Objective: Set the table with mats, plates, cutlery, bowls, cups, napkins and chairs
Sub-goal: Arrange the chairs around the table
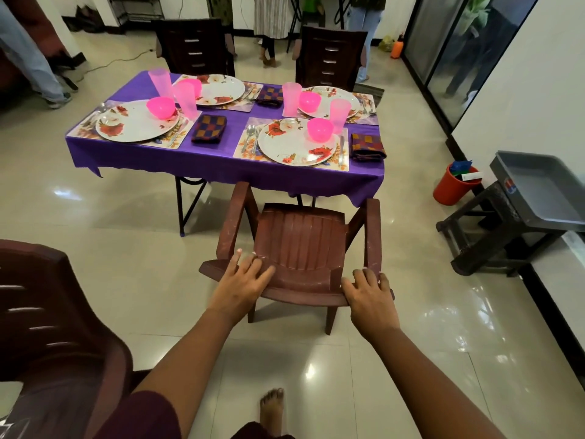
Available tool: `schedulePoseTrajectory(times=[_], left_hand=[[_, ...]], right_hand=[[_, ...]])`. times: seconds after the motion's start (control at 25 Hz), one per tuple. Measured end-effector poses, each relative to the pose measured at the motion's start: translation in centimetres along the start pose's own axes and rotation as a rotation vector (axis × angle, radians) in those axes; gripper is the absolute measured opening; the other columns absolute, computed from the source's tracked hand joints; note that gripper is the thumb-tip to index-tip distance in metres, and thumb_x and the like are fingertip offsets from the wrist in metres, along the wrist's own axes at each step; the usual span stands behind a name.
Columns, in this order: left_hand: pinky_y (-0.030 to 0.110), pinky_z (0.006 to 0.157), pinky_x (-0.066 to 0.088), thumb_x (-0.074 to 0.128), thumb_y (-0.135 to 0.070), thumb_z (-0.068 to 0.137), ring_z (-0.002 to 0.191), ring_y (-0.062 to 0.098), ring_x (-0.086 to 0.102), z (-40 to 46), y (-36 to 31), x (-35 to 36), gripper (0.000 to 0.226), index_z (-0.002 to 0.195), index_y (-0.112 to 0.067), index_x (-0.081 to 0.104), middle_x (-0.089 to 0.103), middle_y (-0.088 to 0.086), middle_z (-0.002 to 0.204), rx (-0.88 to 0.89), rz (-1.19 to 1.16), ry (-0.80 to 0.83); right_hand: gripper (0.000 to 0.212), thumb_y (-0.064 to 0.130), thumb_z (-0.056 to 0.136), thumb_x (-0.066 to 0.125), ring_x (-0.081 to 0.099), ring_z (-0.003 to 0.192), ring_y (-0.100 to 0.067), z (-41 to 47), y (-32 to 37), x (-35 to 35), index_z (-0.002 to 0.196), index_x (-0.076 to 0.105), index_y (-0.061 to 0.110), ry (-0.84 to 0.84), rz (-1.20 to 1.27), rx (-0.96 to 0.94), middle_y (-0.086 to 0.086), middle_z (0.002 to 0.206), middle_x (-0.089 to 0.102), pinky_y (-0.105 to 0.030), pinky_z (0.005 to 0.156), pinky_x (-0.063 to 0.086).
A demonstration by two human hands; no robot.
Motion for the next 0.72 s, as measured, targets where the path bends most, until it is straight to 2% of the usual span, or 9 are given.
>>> schedulePoseTrajectory(times=[0.08,0.16,0.24,0.32,0.44,0.6,0.72], left_hand=[[0.060,0.112,0.024,0.079,-0.006,0.064,0.132,0.041,0.039,-1.0,-0.8,-1.0,0.093,0.145,-0.018,0.034,0.048,0.021,0.133,-0.249,-0.074,0.069],[0.060,0.113,0.016,0.078,-0.012,0.063,0.143,0.040,0.024,-3.3,-2.7,-2.0,0.105,0.151,-0.021,0.023,0.033,0.019,0.151,-0.450,-0.176,0.071],[0.061,0.112,0.019,0.078,-0.017,0.064,0.145,0.039,0.021,-7.3,-4.7,-2.2,0.107,0.153,-0.021,0.019,0.027,0.017,0.155,-0.499,-0.207,0.046],[0.062,0.108,0.027,0.076,-0.011,0.061,0.142,0.038,0.026,-12.4,-5.7,-1.8,0.113,0.154,-0.023,0.013,0.029,0.016,0.153,-0.515,-0.234,0.128],[0.063,0.100,0.038,0.078,-0.003,0.053,0.136,0.037,0.033,-19.1,-4.4,-0.9,0.121,0.154,-0.025,0.014,0.036,0.015,0.148,-0.599,-0.197,0.286],[0.061,0.097,0.041,0.090,-0.018,0.051,0.132,0.035,0.036,-25.3,-1.8,-1.9,0.117,0.148,-0.023,0.026,0.044,0.016,0.142,-0.783,-0.219,0.392],[0.060,0.098,0.041,0.090,-0.024,0.054,0.132,0.036,0.037,-29.4,-0.9,-2.7,0.108,0.145,-0.020,0.032,0.044,0.017,0.144,-0.947,-0.240,0.376]], right_hand=[[0.062,0.014,0.076,0.071,0.033,0.137,-0.043,-0.6,0.3,0.1,0.133,0.046,0.019,0.084,-0.034,0.049,-0.020,0.140,0.044,-0.063,0.110,0.024],[0.087,0.023,0.076,0.073,0.009,0.147,-0.043,-1.6,0.6,-0.1,0.148,0.025,0.024,0.071,-0.009,0.135,-0.019,0.157,0.022,-0.064,0.113,0.003],[0.106,0.019,0.061,0.081,0.010,0.146,-0.044,-3.3,1.5,-0.8,0.150,0.022,0.026,-0.049,0.052,0.136,-0.018,0.158,0.021,-0.065,0.112,0.001],[0.107,0.012,0.057,0.078,0.015,0.146,-0.044,-5.2,3.7,-1.2,0.149,0.028,0.027,-0.183,0.023,-0.052,-0.017,0.157,0.023,-0.068,0.111,0.006],[0.103,0.011,0.059,0.077,0.014,0.146,-0.042,-6.9,8.4,-1.4,0.149,0.030,0.030,-0.242,0.002,-0.328,-0.014,0.160,0.015,-0.070,0.111,0.007],[0.094,0.016,0.064,0.078,0.005,0.148,-0.039,-6.7,15.1,-2.5,0.146,0.034,0.031,-0.241,0.039,-0.487,-0.012,0.159,0.016,-0.068,0.113,-0.002],[0.084,0.017,0.066,0.078,0.009,0.147,-0.039,-6.2,20.5,-3.8,0.142,0.045,0.030,-0.234,0.047,-0.633,-0.011,0.158,0.019,-0.068,0.112,0.002]])
Point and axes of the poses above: each hand's wrist, its own z-axis towards the middle knuckle, its own x-axis out of the palm, y = z × x, the point moved 4 cm from there along z, towards the middle knuckle
